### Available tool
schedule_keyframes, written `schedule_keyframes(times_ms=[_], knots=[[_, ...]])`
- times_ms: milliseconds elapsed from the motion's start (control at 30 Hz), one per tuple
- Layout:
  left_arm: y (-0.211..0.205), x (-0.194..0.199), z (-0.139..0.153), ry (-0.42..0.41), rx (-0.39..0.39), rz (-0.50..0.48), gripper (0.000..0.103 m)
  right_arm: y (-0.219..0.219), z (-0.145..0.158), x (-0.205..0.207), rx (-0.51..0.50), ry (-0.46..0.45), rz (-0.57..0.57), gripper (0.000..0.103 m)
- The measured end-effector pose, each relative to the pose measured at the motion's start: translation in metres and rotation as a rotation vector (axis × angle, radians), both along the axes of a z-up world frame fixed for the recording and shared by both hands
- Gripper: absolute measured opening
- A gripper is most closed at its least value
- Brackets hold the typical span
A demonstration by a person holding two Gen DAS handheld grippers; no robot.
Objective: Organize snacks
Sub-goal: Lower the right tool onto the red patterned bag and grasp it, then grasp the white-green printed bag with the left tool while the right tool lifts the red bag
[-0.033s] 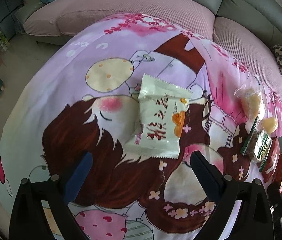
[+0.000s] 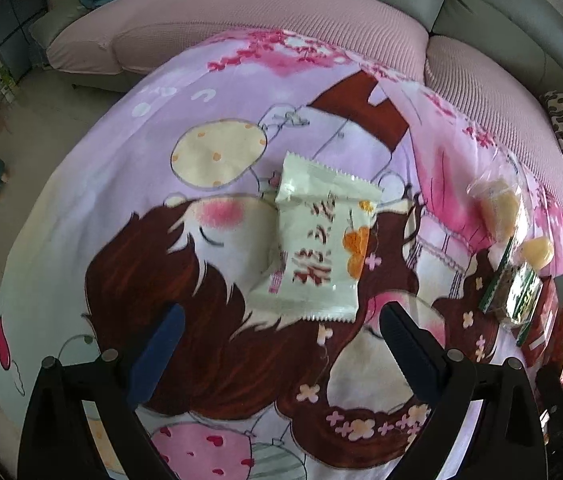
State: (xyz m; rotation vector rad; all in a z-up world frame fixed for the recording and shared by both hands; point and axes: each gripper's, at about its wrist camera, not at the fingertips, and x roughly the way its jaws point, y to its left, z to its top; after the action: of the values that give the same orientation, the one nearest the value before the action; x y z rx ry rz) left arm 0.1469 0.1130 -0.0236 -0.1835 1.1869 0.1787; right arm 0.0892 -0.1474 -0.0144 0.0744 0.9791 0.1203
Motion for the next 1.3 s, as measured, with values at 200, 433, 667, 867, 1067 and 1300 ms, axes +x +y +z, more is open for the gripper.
schedule_keyframes(times_ms=[200,433,667,867,1067,1300], knots=[[-0.001,0.010,-0.003,-0.032,0.008,-0.016,0.098,-0.018,0.006,0.008,0.030,-0.019,-0.052,0.048],[-0.007,0.020,-0.008,-0.077,0.045,-0.019,0.091,-0.023,0.007,0.007,0.042,-0.015,-0.063,0.048],[-0.008,0.030,-0.012,-0.084,0.069,-0.031,0.072,-0.026,0.007,0.006,0.048,-0.017,-0.070,0.048],[-0.014,0.029,-0.015,-0.076,0.105,-0.048,0.053,-0.029,0.008,0.006,0.054,-0.018,-0.084,0.048],[-0.015,0.024,-0.007,-0.089,0.092,-0.042,0.053,-0.032,0.013,0.003,0.065,-0.027,-0.097,0.048],[-0.036,0.014,0.024,-0.147,0.096,-0.072,0.053,-0.045,0.025,-0.005,0.091,-0.053,-0.128,0.048]])
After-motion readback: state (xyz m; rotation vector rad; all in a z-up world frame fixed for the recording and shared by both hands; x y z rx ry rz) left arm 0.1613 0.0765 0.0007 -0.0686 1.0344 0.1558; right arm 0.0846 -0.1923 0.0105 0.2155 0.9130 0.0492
